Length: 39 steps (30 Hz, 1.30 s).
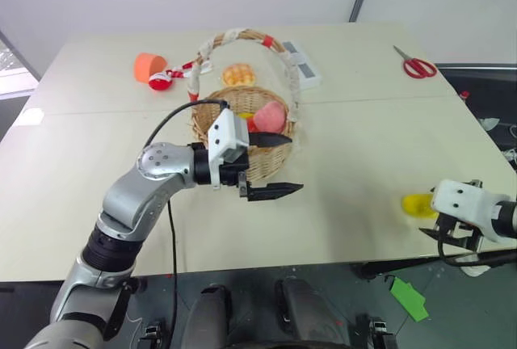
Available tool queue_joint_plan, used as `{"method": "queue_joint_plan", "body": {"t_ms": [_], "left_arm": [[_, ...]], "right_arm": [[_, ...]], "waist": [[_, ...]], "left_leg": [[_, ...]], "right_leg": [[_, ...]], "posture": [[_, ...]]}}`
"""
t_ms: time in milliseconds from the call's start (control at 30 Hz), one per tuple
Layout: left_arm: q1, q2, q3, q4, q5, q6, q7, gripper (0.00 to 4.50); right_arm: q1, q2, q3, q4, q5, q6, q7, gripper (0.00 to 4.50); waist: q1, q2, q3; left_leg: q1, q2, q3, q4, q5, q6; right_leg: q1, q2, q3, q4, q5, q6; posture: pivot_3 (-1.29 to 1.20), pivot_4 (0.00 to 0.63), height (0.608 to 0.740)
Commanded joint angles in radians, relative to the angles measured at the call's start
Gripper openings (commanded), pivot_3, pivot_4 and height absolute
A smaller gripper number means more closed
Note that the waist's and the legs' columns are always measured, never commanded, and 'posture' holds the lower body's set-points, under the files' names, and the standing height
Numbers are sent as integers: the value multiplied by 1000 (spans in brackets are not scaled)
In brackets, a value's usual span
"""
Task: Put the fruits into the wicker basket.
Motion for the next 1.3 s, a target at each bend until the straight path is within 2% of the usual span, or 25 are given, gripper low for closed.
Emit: {"method": "queue_joint_plan", "body": {"t_ms": [33, 100, 133, 200, 300, 367, 467, 567, 633, 733, 867, 967, 1067, 1167, 1200, 1300], "left_arm": [[16, 1, 8, -33, 5, -16, 3, 4500], [28, 4, 12, -43, 8, -12, 10, 4500], [33, 6, 15, -48, 8, -10, 12, 4500], [43, 11, 22, -55, 7, -7, 16, 4500], [53, 19, 28, -63, 4, -6, 17, 4500], [59, 25, 36, -64, 2, -5, 20, 4500], [65, 33, 55, -58, 1, -7, 28, 4500], [88, 69, 142, -21, -7, -13, 46, 4500], [112, 101, 217, 4, -26, -9, 51, 4500], [136, 119, 294, 10, -70, 5, 58, 4500], [165, 137, 395, 0, -130, 28, 83, 4500], [190, 149, 422, -22, -138, 34, 106, 4500], [228, 156, 442, -53, -144, 36, 129, 4500], [250, 153, 441, -81, -146, 40, 150, 4500], [255, 152, 441, -89, -147, 42, 157, 4500], [264, 153, 439, -99, -147, 44, 168, 4500]], "right_arm": [[-67, 19, 59, 90, -55, -84, -66, 4443], [-93, 27, 88, 129, -70, -108, -78, 4443], [-101, 30, 95, 140, -68, -111, -75, 4212], [-112, 31, 104, 154, -65, -117, -71, 3603], [-122, 29, 113, 163, -68, -129, -72, 2023], [-142, 30, 115, 154, -74, -143, -85, 1567], [-180, 54, 107, 109, -31, -142, -82, 1560], [-314, 154, 94, -82, 195, -33, -50, 1560], [-464, 256, 130, -201, 371, 77, -65, 1560], [-647, 418, 215, -272, 505, 200, -138, 1560], [-861, 681, 413, -179, 413, 256, -322, 1560], [-923, 779, 520, -90, 323, 257, -394, 1560], [-979, 891, 575, 38, 250, 257, -494, 1560], [-997, 924, 582, 98, 222, 240, -505, 1560], [-998, 928, 574, 95, 227, 239, -500, 2623], [-981, 907, 561, 32, 249, 203, -450, 4063]], "waist": [[0, 0, 0], [1, 0, 0], [1, 0, 0], [2, 0, 0], [1, 0, 0], [0, 0, 0], [0, 0, 0], [-8, 0, 0], [-19, 2, 1], [-21, 2, 1], [-10, 0, 1], [8, 0, 1], [7, 0, 0], [7, 0, 0], [7, 0, 0], [2, 0, 0]], "left_leg": [[0, 0, 0, 0, 0, 0], [0, 0, 0, 0, 0, 0], [0, 0, 0, 0, 0, 0], [0, 0, -1, 0, 0, 0], [1, 0, 0, 0, 0, 0], [1, 0, -1, 1, 0, 0], [1, 0, -1, 1, 0, 0], [1, 1, -1, 0, 0, 0], [2, 1, -2, 0, 0, 0], [2, 2, -5, -1, 0, 0], [-1, 2, -6, 0, 0, -1], [-3, 1, -6, 0, 0, -1], [-4, 0, -5, 0, 0, -1], [-5, 0, -5, 0, 0, -1], [-5, 0, -5, 0, 0, -1], [-5, 0, -5, 0, 0, -1]], "right_leg": [[0, 0, 0, 0, 0, 0], [0, 0, 0, 0, 0, 0], [0, -1, 0, 0, 0, 0], [1, 0, 0, 0, 0, 0], [2, -1, 0, 0, 0, 0], [2, -1, 0, 0, 0, 0], [2, -1, 0, 0, 0, 0], [2, 0, 0, 0, 0, 0], [2, 1, 0, 1, 0, 0], [2, 1, -2, 2, 0, 0], [1, -2, -4, 1, 0, 0], [-2, -5, -4, 1, 0, 0], [-3, -8, -4, 1, 1, 0], [-4, -8, -4, 1, 1, 0], [-4, -8, -4, 1, 1, 0], [-5, -8, -4, 1, 1, 0]], "posture": [[0, 150, 740], [0, 150, 740], [0, 150, 740], [0, 150, 740], [0, 150, 740], [0, 150, 740], [0, 150, 740], [0, 150, 740], [0, 150, 740], [0, 150, 740], [0, 150, 740], [0, 150, 740], [0, 150, 740], [0, 150, 740], [0, 150, 740], [0, 150, 740]]}}
